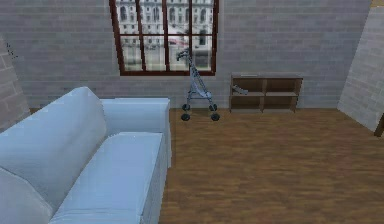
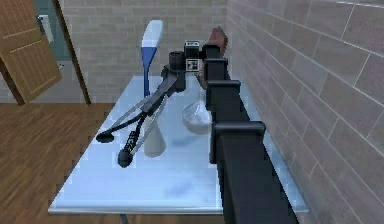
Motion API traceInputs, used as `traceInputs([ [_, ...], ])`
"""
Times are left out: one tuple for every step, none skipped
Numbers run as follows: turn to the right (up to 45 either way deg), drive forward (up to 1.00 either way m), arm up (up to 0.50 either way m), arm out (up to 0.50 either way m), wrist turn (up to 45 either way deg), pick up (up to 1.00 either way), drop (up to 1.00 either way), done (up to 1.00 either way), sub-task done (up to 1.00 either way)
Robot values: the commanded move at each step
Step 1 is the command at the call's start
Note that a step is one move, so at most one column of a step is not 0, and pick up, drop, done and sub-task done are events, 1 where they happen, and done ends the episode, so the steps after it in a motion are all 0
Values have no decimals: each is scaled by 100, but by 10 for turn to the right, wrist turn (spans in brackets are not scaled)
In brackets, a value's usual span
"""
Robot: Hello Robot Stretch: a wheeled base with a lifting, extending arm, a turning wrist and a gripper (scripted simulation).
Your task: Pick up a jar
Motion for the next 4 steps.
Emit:
traceInputs([
  [0,0,0,0,450,0,0,0,0],
  [0,0,0,0,450,0,0,0,0],
  [0,0,0,0,450,0,0,0,0],
  [0,0,0,0,90,0,0,0,0],
])
